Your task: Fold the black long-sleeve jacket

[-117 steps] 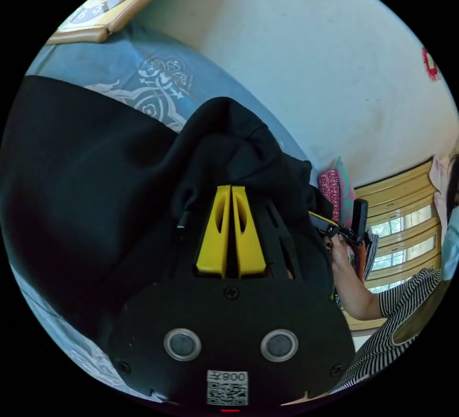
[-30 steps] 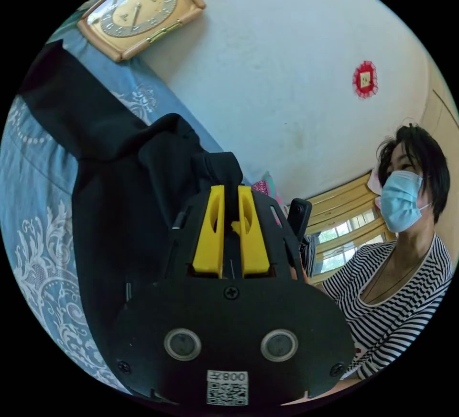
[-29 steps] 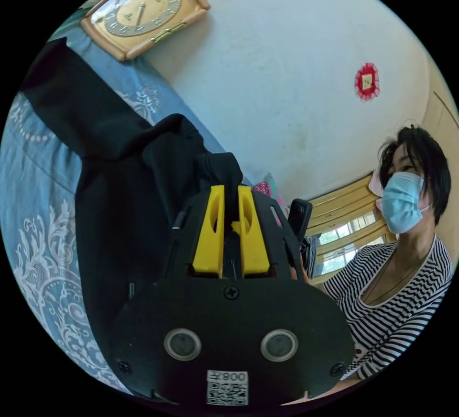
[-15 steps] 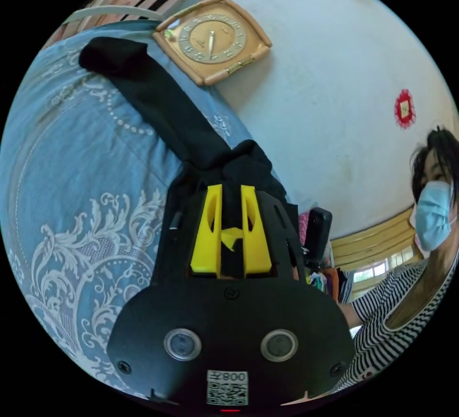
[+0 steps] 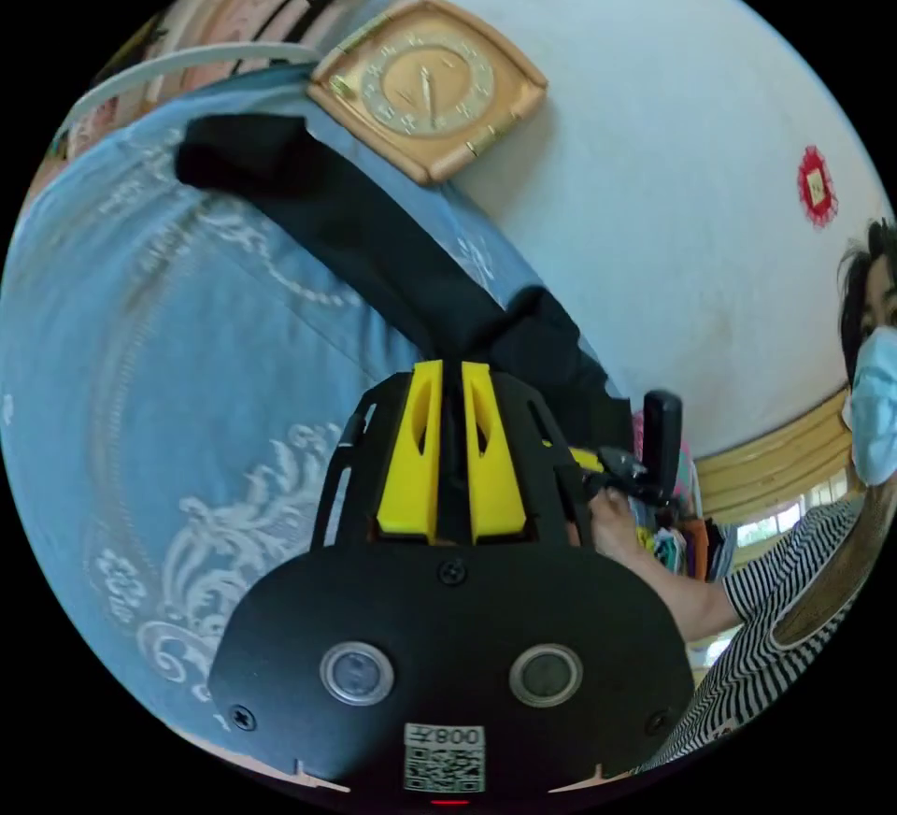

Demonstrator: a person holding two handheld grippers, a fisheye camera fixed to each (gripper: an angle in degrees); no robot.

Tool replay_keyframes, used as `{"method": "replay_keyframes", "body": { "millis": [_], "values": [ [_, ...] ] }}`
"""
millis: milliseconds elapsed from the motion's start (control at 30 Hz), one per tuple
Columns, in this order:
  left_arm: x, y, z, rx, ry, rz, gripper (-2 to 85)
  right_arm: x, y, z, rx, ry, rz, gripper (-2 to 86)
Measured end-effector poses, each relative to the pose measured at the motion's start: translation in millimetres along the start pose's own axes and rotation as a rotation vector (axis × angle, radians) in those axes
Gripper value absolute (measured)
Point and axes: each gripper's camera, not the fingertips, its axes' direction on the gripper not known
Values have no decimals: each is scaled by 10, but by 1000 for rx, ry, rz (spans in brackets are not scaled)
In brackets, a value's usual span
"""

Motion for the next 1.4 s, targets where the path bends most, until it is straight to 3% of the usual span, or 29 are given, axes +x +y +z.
{"method": "replay_keyframes", "body": {
  "millis": [167,300,433,633,867,1000,1167,1400],
  "values": [
    [-917,-431,-419,223,-28,-226,105,84,-236,3,11,-60,19,2],
    [-1444,-608,-403,226,-9,-390,119,198,-355,52,22,-93,21,2],
    [-1750,-714,-184,106,-124,-447,110,315,-363,118,57,-97,17,2],
    [-1826,-643,-11,54,-137,-369,66,510,-286,264,99,-58,-2,2],
    [-1530,-212,62,90,118,-285,52,964,-158,465,97,-86,23,4],
    [-1247,68,166,100,304,-254,49,1424,42,417,95,-281,137,13],
    [-865,631,470,50,521,-286,45,2048,464,99,349,-600,263,56],
    [-406,1316,879,8,654,-353,38,2977,828,371,393,-946,393,94]
  ]
}}
